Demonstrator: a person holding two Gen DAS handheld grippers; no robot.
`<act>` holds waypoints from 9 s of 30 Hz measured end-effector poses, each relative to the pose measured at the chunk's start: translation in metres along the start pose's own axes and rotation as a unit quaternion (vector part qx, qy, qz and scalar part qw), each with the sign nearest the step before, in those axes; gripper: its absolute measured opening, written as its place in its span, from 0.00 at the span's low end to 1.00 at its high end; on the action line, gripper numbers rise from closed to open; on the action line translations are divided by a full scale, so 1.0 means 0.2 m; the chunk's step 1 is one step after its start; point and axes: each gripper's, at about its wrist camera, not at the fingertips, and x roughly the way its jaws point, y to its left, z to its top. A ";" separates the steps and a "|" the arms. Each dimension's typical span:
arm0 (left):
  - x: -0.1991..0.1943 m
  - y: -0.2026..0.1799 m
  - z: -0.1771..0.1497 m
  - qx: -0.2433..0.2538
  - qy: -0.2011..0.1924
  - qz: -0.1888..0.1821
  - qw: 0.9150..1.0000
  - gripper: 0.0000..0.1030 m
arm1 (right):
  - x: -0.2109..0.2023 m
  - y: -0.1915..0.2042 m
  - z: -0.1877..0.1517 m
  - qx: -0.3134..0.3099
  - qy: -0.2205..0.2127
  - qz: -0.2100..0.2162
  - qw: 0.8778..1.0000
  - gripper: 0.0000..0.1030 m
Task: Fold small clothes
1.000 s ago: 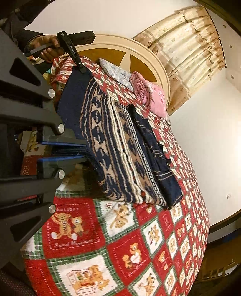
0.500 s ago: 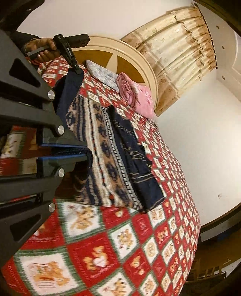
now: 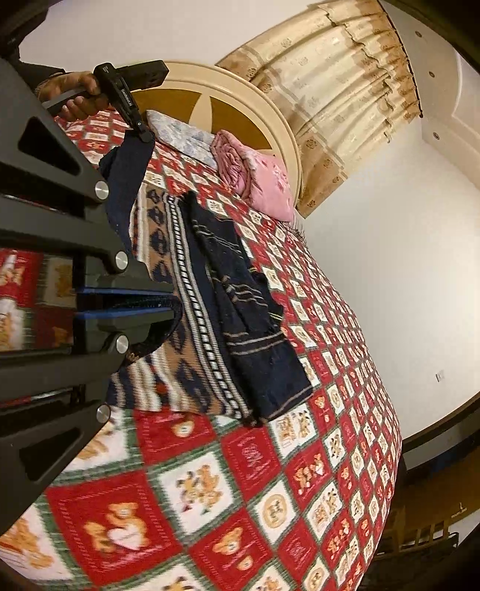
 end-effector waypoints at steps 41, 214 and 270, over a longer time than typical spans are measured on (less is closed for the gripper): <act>1.20 0.48 0.81 -0.125 0.108 0.034 0.986 0.09 | 1.39 -0.41 0.99 0.034 0.080 -0.097 0.991 0.07; 1.23 0.65 0.76 -0.049 0.210 -0.060 0.975 0.94 | 1.80 1.57 -0.80 -0.535 0.068 -0.159 0.827 0.24; 1.15 -0.15 0.93 -0.061 0.109 -0.099 0.987 0.18 | 0.91 0.72 0.02 -0.237 -0.024 -0.083 0.968 0.12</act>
